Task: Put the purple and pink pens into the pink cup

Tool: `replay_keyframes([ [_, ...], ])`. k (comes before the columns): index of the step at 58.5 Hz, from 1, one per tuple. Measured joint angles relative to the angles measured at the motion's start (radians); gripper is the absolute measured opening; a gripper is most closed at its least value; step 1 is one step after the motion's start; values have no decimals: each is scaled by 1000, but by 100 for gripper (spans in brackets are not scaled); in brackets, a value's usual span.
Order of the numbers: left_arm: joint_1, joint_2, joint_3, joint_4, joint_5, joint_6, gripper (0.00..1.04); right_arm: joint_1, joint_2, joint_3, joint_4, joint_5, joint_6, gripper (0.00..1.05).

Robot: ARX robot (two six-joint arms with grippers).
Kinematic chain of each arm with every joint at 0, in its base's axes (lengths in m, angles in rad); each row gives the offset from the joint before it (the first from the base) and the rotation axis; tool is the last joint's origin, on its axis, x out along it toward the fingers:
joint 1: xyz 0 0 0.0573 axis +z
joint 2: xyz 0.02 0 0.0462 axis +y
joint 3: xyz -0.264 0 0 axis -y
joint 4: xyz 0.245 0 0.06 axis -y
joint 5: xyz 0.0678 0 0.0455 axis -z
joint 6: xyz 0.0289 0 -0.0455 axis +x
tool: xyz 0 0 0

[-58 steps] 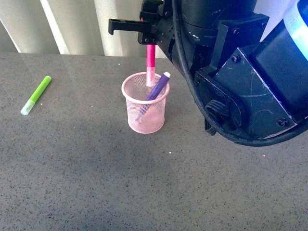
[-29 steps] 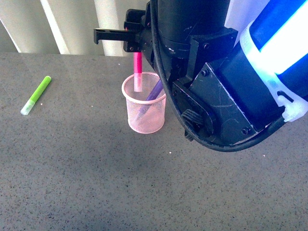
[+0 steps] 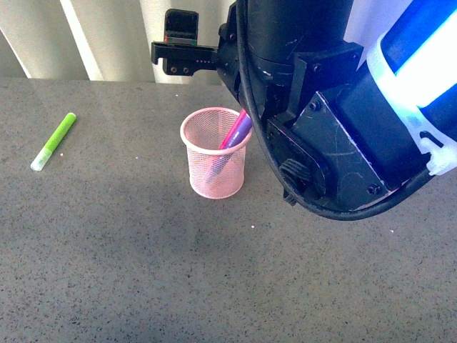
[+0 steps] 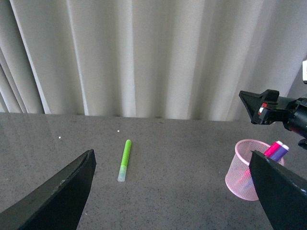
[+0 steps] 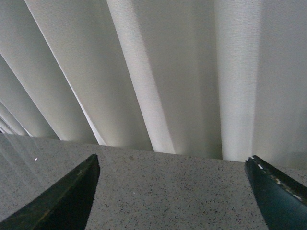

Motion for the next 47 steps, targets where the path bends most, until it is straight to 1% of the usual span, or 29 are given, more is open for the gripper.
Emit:
replay_keyframes([
  [1, 0, 0, 0, 0, 0, 0, 98, -3, -4, -6, 2, 0, 3, 100],
  [4, 0, 0, 0, 0, 0, 0, 98, -10, -20, -20, 9, -3, 7, 97],
  [12, 0, 0, 0, 0, 0, 0, 98, -41, -134, -105, 43, -12, 5, 98],
  [20, 0, 0, 0, 0, 0, 0, 98, -113, -378, -221, -15, -13, -56, 98],
  [27, 0, 0, 0, 0, 0, 0, 98, -183, -554, -311, -57, -41, -127, 98],
  [29, 0, 0, 0, 0, 0, 0, 98, -223, -628, -351, -87, -61, -144, 98],
  [36, 0, 0, 0, 0, 0, 0, 98, -313, -770, -434, -145, -121, -173, 98],
  [41, 0, 0, 0, 0, 0, 0, 98, -387, -889, -509, -183, -194, -178, 98],
  [47, 0, 0, 0, 0, 0, 0, 98, -443, -990, -577, -208, -267, -181, 98],
])
